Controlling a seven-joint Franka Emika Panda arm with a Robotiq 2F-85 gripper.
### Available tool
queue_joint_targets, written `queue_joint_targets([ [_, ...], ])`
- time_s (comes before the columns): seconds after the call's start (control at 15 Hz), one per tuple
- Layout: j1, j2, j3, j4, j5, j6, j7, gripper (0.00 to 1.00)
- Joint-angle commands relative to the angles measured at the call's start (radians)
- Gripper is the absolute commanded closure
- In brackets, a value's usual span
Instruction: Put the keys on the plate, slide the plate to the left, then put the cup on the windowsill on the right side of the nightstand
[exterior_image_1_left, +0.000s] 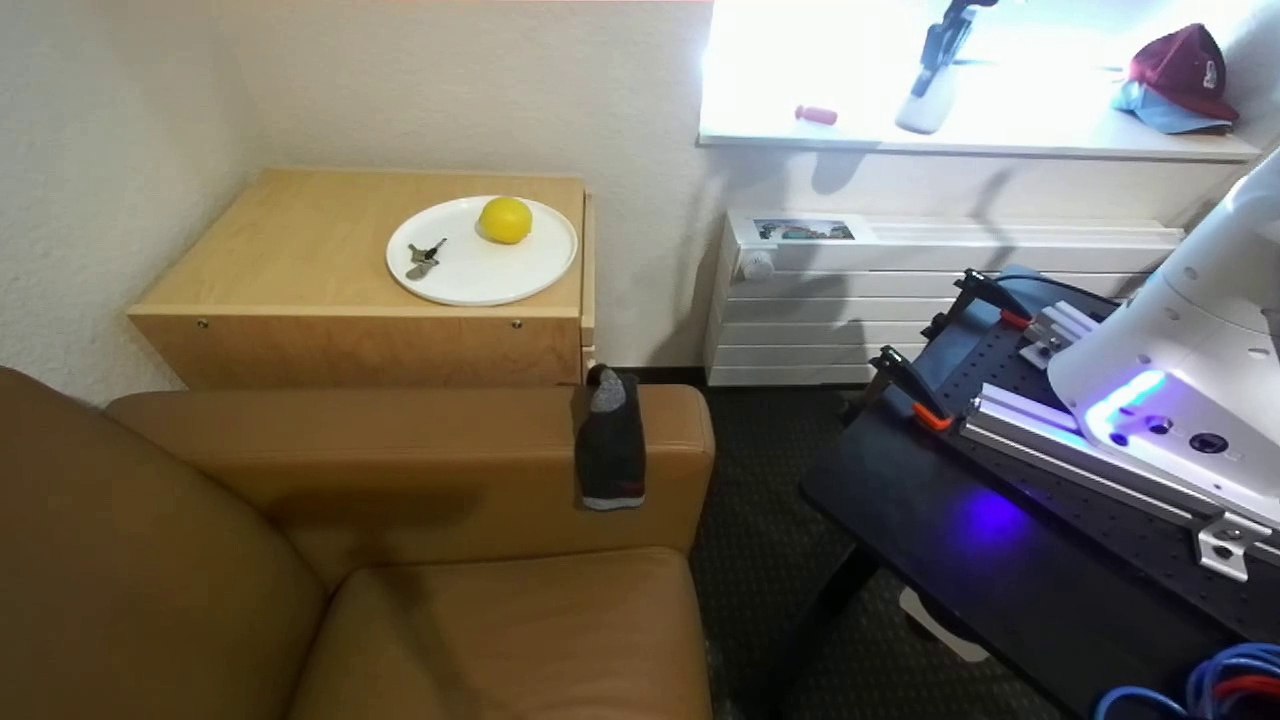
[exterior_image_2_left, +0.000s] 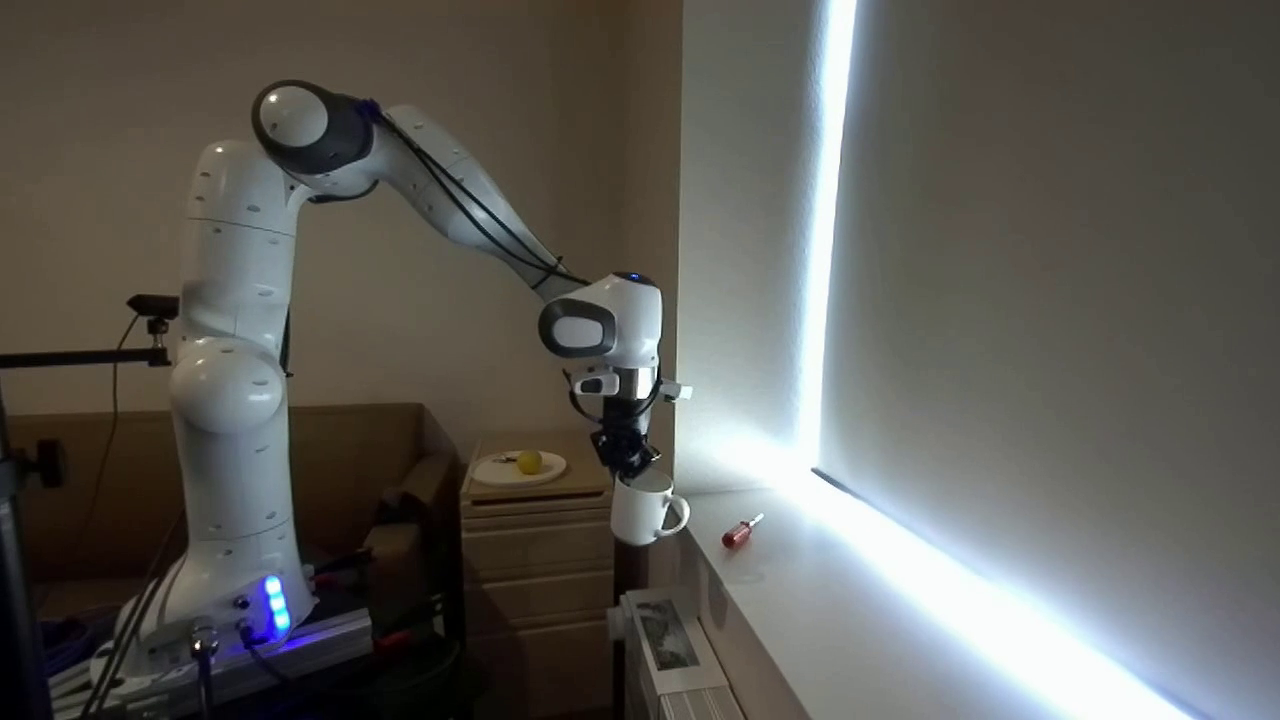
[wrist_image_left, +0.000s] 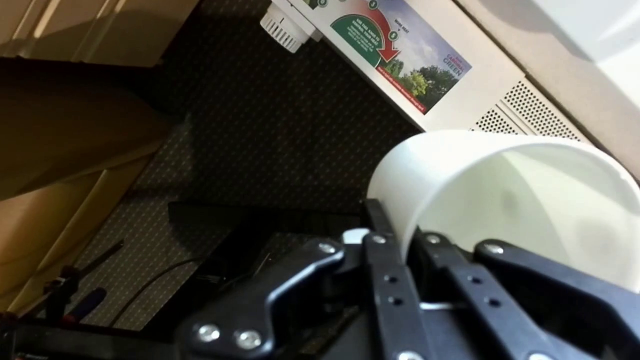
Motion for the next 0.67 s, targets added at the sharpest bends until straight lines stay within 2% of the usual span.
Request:
queue_joint_targets([
  [0.0, 0.017, -0.031, 0.052, -0.05, -0.061, 0.052, 0.044, 0.99],
  [0.13, 0.076, -0.106, 0.094, -0.136, -0.171, 0.129, 0.085, 0.99],
  [0.33, 0.142, -0.173, 0.178, -0.2, -0.313, 0.17, 0.167, 0.99],
  [0.6, 0.221, -0.278, 0.335, -0.232, -0.413, 0.135, 0.235, 0.99],
])
